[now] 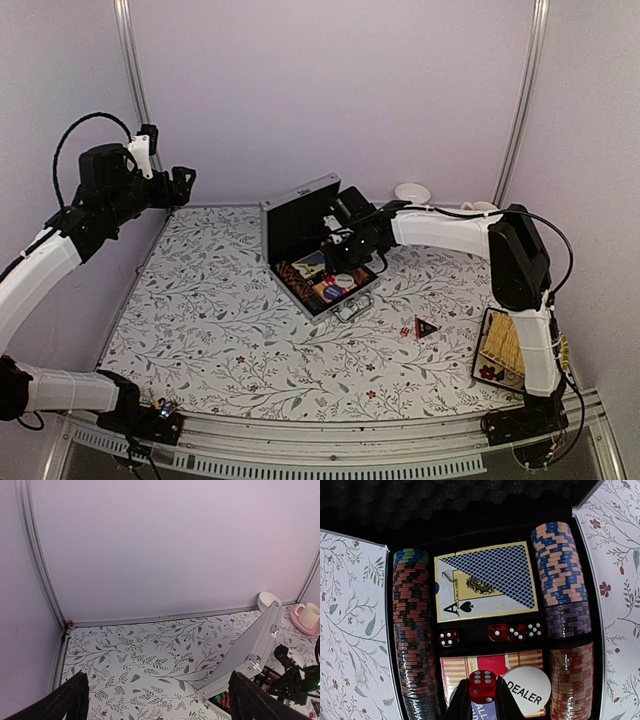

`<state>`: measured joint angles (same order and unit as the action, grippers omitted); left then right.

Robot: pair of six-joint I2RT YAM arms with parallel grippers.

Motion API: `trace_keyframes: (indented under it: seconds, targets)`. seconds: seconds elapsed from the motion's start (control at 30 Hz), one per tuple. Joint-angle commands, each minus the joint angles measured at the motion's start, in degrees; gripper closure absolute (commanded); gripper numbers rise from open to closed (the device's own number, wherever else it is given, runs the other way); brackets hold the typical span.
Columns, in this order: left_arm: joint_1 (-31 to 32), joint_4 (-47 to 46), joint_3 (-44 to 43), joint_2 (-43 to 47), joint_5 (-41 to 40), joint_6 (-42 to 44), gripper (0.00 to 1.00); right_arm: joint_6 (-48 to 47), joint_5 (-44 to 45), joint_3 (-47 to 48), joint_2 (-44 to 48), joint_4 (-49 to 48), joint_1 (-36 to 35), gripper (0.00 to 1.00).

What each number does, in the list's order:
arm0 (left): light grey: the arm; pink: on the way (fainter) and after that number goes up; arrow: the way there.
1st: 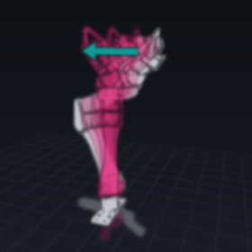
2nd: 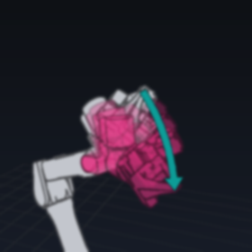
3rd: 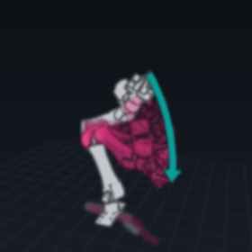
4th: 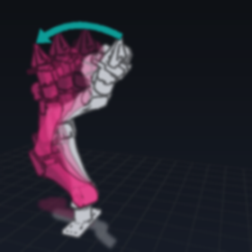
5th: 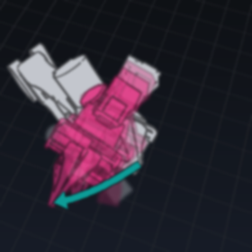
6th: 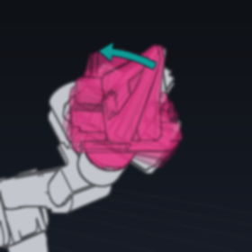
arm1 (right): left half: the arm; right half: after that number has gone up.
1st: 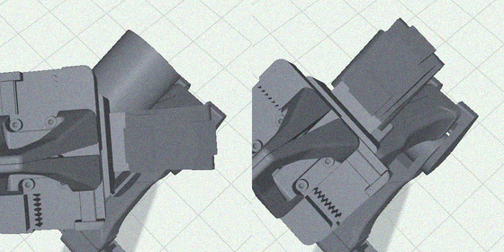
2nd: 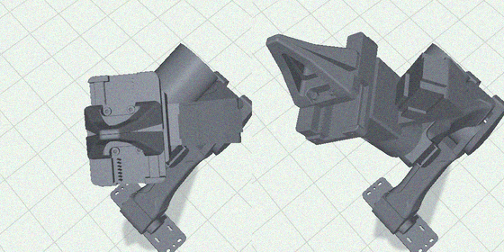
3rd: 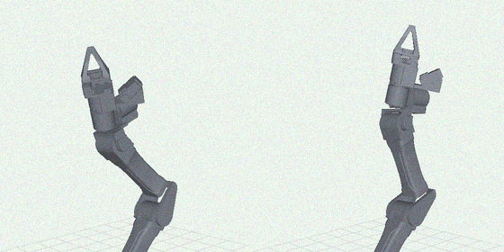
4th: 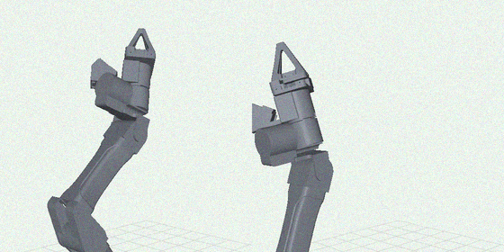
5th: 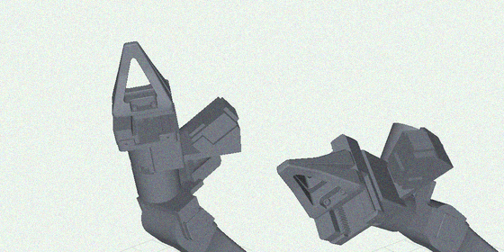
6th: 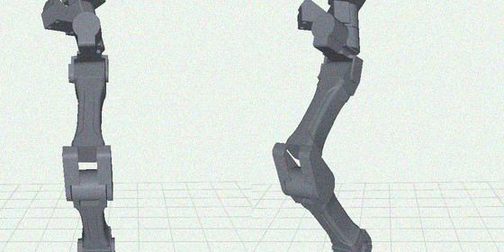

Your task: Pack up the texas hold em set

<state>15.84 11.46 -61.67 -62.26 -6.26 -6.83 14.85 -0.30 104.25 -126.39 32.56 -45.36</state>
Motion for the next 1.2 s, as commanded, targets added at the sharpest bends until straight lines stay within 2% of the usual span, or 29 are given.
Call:
trace_keyframes:
  seconds: [0.0, 0.63, 1.17]
  targets:
    - [-0.5, -0.2, -0.3, 0.0, 0.1, 0.8, 0.03, -3.5, -1.2, 3.3, -2.5, -0.2, -0.3, 0.92]
    - [-0.5, -0.1, -0.3, -0.2, 0.2, 0.8, 0.03, -5.5, -3.6, 8.3, -9.9, -0.6, -0.7, 0.92]
    - [-0.5, 0.0, -0.4, -0.3, 0.6, 0.7, 0.03, -5.2, -3.0, 9.3, -12.2, -0.2, -1.2, 0.92]
